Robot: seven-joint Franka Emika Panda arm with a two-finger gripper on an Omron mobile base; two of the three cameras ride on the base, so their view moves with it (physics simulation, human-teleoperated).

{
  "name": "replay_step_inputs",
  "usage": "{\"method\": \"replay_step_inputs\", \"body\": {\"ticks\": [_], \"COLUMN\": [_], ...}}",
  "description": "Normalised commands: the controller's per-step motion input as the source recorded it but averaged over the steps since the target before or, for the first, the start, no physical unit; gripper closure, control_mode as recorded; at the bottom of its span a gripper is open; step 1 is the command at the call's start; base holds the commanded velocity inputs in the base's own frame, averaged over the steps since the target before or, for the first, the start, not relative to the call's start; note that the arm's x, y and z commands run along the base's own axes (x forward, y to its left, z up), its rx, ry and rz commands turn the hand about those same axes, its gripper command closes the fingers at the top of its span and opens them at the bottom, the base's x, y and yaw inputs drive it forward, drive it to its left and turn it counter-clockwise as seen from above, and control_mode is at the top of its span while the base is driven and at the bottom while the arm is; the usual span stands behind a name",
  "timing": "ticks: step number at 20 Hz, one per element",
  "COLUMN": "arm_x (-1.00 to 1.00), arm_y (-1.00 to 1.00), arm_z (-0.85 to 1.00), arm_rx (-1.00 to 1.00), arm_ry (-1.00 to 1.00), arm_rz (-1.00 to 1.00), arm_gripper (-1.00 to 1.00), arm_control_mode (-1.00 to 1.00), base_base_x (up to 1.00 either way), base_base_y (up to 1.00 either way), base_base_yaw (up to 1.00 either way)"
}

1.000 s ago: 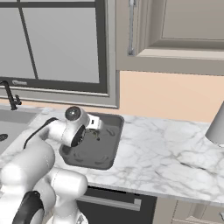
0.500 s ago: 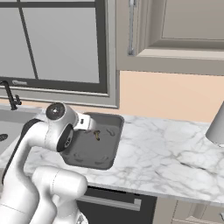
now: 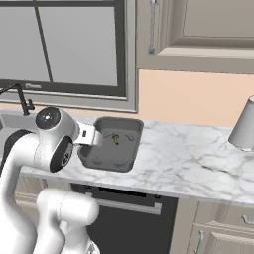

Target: Place one mushroom and one chicken drumstick in each tupperware on the nearby counter, to pack two identical lunches.

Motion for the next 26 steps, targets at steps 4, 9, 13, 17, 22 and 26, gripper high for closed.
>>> {"method": "replay_step_inputs", "body": {"ticks": [4,9,13,17,22,26], "arm_x": [0.00,0.00,0.00,0.00,0.00,0.00], "arm_y": [0.00,0.00,0.00,0.00,0.00,0.00], "arm_z": [0.00,0.00,0.00,0.00,0.00,0.00], "arm_rx": [0.00,0.00,0.00,0.00,0.00,0.00], "arm_ry": [0.00,0.00,0.00,0.00,0.00,0.00], "arm_rz": [0.00,0.00,0.00,0.00,0.00,0.00], "arm_gripper": [-1.00,-1.00,-1.00,-1.00,-1.00,-1.00], "arm_control_mode": [1.00,1.00,1.00,1.00,1.00,1.00], "base_base_x": [-1.00,-1.00,-1.00,-1.00,-0.96,-0.20], "base_base_y": [-0.53,-0.99,-1.00,-1.00,-1.00,-1.00], "base_base_yaw": [-0.03,-0.16,-0.18,-0.14,-0.03,0.00]}}
